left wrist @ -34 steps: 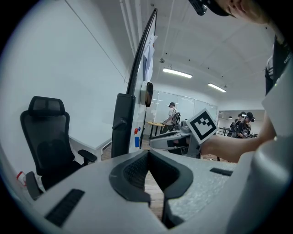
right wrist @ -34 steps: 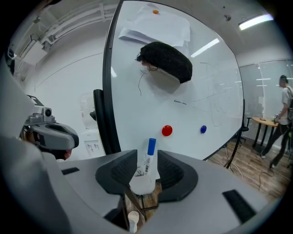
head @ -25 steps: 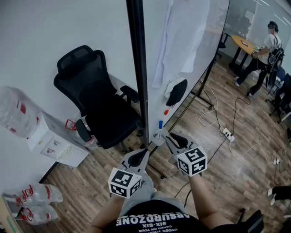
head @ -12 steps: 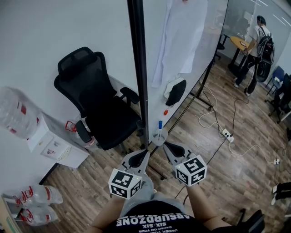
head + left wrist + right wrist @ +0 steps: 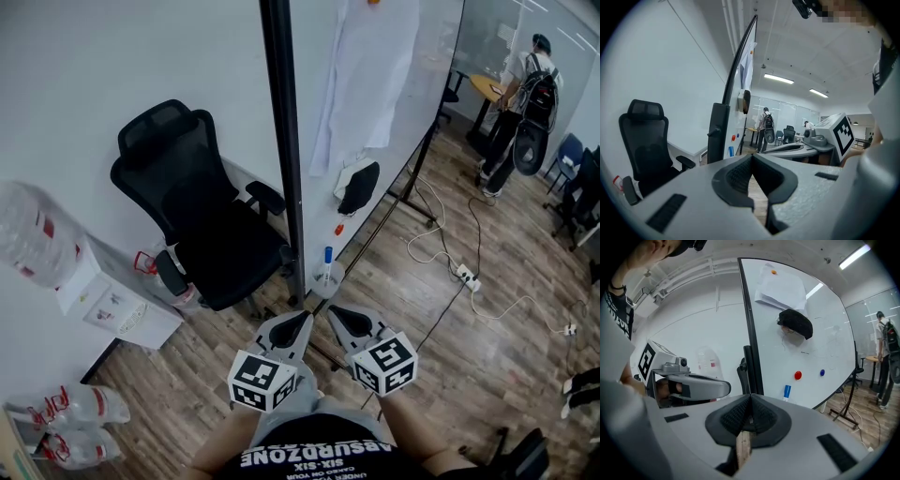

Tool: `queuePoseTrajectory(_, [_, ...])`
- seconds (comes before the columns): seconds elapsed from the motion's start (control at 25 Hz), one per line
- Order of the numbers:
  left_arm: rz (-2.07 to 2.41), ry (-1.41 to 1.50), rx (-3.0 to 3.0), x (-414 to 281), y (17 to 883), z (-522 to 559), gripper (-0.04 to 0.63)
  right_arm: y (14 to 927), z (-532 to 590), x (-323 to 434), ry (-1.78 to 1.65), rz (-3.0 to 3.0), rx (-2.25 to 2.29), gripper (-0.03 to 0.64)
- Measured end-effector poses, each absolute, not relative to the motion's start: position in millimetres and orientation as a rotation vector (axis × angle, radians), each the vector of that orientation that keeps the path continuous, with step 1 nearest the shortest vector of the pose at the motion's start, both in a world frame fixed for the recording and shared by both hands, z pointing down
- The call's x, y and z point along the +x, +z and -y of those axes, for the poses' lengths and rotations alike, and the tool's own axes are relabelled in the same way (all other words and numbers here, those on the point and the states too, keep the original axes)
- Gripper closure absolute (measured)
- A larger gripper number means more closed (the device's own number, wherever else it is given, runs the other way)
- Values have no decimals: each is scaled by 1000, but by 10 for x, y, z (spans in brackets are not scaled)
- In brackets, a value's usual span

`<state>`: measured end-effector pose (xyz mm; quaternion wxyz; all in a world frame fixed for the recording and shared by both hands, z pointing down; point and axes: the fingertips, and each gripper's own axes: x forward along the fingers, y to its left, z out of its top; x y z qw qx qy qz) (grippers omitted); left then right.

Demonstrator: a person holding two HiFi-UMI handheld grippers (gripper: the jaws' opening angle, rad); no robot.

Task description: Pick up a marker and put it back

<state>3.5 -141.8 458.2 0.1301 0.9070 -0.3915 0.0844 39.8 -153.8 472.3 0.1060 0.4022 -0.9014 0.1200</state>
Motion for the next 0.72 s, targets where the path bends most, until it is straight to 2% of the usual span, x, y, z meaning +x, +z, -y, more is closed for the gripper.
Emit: queuePoseTrajectory(0.72, [1139, 238, 2656, 33, 4536, 1267, 588, 4683, 1340, 277, 333, 2659, 1174, 620])
